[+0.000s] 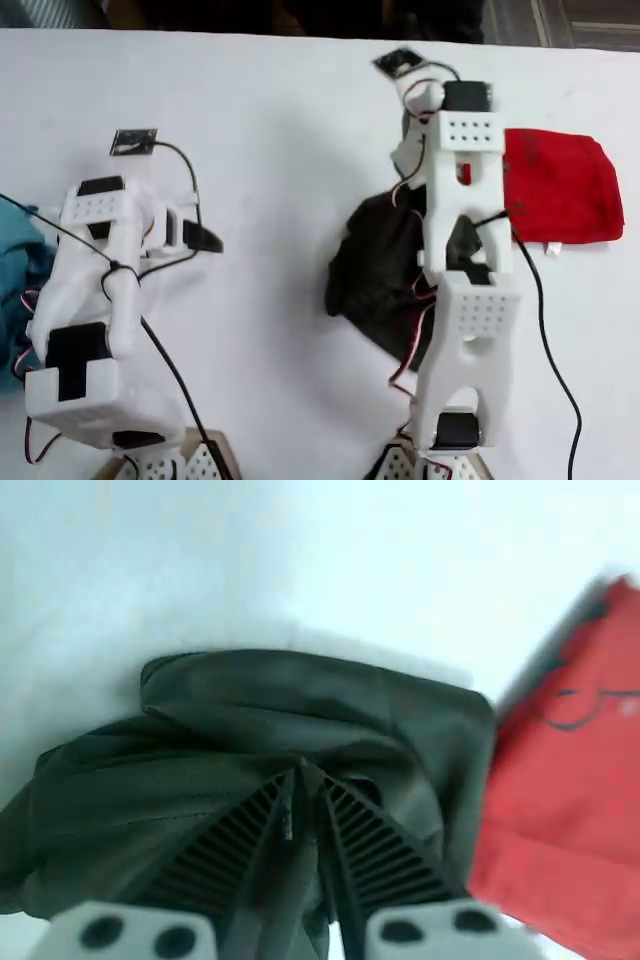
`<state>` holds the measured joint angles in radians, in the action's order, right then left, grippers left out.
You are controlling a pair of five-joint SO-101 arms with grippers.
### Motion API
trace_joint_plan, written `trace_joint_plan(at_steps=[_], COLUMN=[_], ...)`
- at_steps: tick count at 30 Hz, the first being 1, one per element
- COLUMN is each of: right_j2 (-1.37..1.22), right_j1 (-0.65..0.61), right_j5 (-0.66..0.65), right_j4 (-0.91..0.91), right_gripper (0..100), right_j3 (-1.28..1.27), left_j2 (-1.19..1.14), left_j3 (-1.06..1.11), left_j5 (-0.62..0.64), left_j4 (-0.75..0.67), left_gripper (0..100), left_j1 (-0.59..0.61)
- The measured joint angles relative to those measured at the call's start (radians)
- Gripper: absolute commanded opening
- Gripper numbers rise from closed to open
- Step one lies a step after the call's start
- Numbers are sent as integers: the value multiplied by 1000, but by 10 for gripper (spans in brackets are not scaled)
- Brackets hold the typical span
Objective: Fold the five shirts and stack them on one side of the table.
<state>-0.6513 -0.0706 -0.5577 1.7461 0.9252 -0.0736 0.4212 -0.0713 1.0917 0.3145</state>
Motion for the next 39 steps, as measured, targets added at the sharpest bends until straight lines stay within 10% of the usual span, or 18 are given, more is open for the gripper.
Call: trace_joint_plan(at_steps=[7,14,24,39], right_j2=[328,628,792,1016], right_j1=[44,368,733,1108], right_j5=[44,60,69,129], right_j4=[0,0,-41,-684], right_gripper=[20,20,20,20], right_j3=[0,-28,-511,-1367], left_j2=[0,0,0,-104], left_j3=[0,0,-242,-393], left_j5=[0,3,2,-78], left_j4=[0,0,250,245], left_gripper=[438,438,438,438], left_j1=[0,-46,-388,-859])
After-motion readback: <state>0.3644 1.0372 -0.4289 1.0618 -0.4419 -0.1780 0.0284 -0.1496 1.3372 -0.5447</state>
